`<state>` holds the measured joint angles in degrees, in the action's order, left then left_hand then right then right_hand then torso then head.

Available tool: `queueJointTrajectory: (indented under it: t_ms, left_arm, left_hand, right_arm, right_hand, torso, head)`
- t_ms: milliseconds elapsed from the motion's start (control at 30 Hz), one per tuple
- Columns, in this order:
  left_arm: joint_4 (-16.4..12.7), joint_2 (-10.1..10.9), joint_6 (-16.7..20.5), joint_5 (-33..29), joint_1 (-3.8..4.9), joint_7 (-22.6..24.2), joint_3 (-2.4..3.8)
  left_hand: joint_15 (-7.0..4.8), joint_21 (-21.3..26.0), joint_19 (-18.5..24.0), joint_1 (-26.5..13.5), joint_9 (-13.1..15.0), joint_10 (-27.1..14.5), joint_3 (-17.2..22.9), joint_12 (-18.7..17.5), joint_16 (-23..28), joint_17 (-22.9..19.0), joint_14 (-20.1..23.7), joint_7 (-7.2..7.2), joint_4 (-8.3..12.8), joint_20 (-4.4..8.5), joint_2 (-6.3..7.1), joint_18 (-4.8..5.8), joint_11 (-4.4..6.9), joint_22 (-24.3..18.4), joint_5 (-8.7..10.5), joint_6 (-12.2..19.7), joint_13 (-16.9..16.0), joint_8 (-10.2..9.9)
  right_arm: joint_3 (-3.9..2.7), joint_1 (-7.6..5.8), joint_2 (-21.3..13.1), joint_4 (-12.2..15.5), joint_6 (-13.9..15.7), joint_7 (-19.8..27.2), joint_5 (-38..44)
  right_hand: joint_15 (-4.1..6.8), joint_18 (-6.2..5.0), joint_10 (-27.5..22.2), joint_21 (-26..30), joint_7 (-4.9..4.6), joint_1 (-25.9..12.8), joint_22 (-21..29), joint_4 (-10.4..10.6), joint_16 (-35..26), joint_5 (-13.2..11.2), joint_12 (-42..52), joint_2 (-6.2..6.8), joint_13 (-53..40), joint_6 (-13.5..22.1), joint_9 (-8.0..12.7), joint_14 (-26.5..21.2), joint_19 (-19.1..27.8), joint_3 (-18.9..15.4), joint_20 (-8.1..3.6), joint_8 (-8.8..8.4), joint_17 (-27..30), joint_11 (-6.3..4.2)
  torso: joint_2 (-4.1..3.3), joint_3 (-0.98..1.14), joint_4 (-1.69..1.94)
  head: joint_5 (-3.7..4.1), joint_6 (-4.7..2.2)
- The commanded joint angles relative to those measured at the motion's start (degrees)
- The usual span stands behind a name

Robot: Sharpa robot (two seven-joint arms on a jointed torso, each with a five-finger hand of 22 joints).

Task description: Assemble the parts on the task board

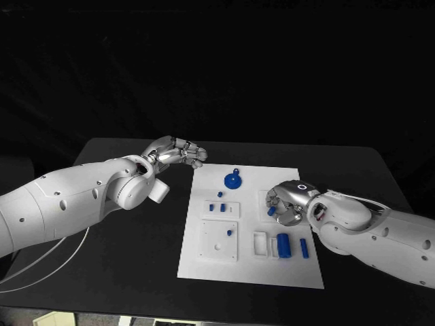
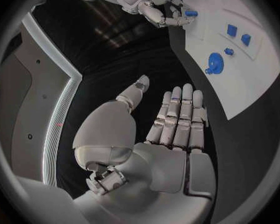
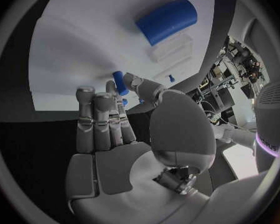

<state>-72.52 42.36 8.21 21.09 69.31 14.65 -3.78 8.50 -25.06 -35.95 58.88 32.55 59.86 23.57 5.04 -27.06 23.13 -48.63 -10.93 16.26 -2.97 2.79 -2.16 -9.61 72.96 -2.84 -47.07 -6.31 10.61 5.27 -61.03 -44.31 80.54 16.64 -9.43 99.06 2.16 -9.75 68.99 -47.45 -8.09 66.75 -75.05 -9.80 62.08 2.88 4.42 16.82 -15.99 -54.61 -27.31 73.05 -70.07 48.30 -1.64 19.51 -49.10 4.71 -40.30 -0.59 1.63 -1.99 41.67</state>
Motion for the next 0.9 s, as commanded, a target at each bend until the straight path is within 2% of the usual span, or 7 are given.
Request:
queueJointTrajectory:
  t_ms: [33, 200, 400, 600, 900]
  left_arm:
    - [-0.18, -0.06, -0.79, -0.2, 0.03, 0.5, 0.04]
    - [-0.17, -0.06, -0.84, -0.2, 0.03, 0.5, 0.04]
    - [-0.14, -0.03, -0.85, -0.2, 0.03, 0.5, 0.04]
    - [-0.13, -0.02, -0.9, -0.2, 0.03, 0.4, 0.03]
    - [-0.06, -0.03, -0.84, -0.2, 0.03, 0.37, 0.03]
  left_hand:
    - [0.11, 0.31, -0.49, -0.27, -0.1, 0.24, -0.09, 0.24, 0.37, 0.07, -0.47, -0.13, -0.34, 0.11, -0.21, -1.02, -0.26, 0.07, -0.14, 0.3, 0.08, 0.3]
    - [0.11, 0.36, -0.52, -0.47, -0.12, 0.23, -0.1, 0.26, 0.44, 0.14, -0.5, -0.14, -0.46, 0.11, -0.36, -1.02, -0.26, 0.11, -0.14, 0.33, 0.13, 0.31]
    - [0.11, 0.38, -0.54, -0.55, -0.13, 0.23, -0.1, 0.27, 0.47, 0.18, -0.51, -0.14, -0.51, 0.11, -0.42, -1.02, -0.26, 0.13, -0.15, 0.35, 0.16, 0.32]
    - [0.1, 0.4, -0.55, -0.58, -0.14, 0.22, -0.09, 0.27, 0.5, 0.2, -0.52, -0.14, -0.52, 0.12, -0.45, -1.03, -0.26, 0.14, -0.15, 0.36, 0.18, 0.32]
    - [0.1, 0.42, -0.55, -0.6, -0.15, 0.21, -0.08, 0.27, 0.52, 0.23, -0.52, -0.15, -0.52, 0.12, -0.46, -1.03, -0.26, 0.16, -0.15, 0.39, 0.2, 0.32]
  right_arm:
    - [0.02, 0.06, 0.05, 0.19, -0.34, 0.23, 0.34]
    - [0.02, 0.1, 0.08, 0.37, 0.59, 0.6, 0.24]
    - [0.02, 0.12, 0.14, 0.63, 2.16, 0.74, 0.35]
    - [0.02, 0.16, 0.18, 0.7, 2.86, 0.0, 0.58]
    - [0.01, 0.16, -0.71, 1.23, 2.74, -0.42, 1.24]
  right_hand:
    - [-0.5, -5.25, -0.48, 0.13, -0.09, -0.57, -0.62, 0.17, 0.25, -0.1, -0.21, -0.2, 0.06, 0.24, 0.08, -0.12, 0.32, -0.34, -0.07, -0.23, 0.09, 0.13]
    - [0.12, -5.25, 1.55, 0.05, 0.24, -0.21, -0.53, 1.04, 0.43, -0.1, 0.87, -1.05, -0.43, -0.74, -0.07, 0.13, -0.11, 0.21, -0.12, 0.28, 0.18, -0.52]
    - [1.39, -5.25, 4.95, -0.19, 1.63, 0.7, -0.52, 1.63, 0.65, -0.1, 2.8, -3.92, -1.46, -3.88, -0.97, 0.63, -0.71, 1.27, -0.16, 2.06, 0.28, -1.85]
    - [1.99, -5.25, 6.04, -0.5, 2.12, 0.55, -0.55, 1.4, 0.83, -0.09, 3.5, -4.53, -2.1, -4.87, -1.51, 1.23, -1.33, 1.7, -0.25, 2.62, 0.37, -2.46]
    - [2.19, -5.25, 6.42, -0.62, 2.33, 0.37, -0.55, 1.13, 0.85, -0.1, 3.77, -4.75, -2.43, -5.28, -1.84, 1.45, -1.57, 1.91, -0.27, 2.87, 0.44, -2.66]
  torso:
    - [0.01, -0.01, -0.01]
    - [-0.01, 0.0, -0.01]
    - [-0.02, 0.01, -0.01]
    - [-0.02, 0.02, 0.01]
    - [0.02, -0.03, 0.0]
  head:
    - [0.03, -0.02]
    - [0.01, 0.02]
    - [0.08, 0.03]
    - [0.01, 0.1]
    - [0.01, 0.07]
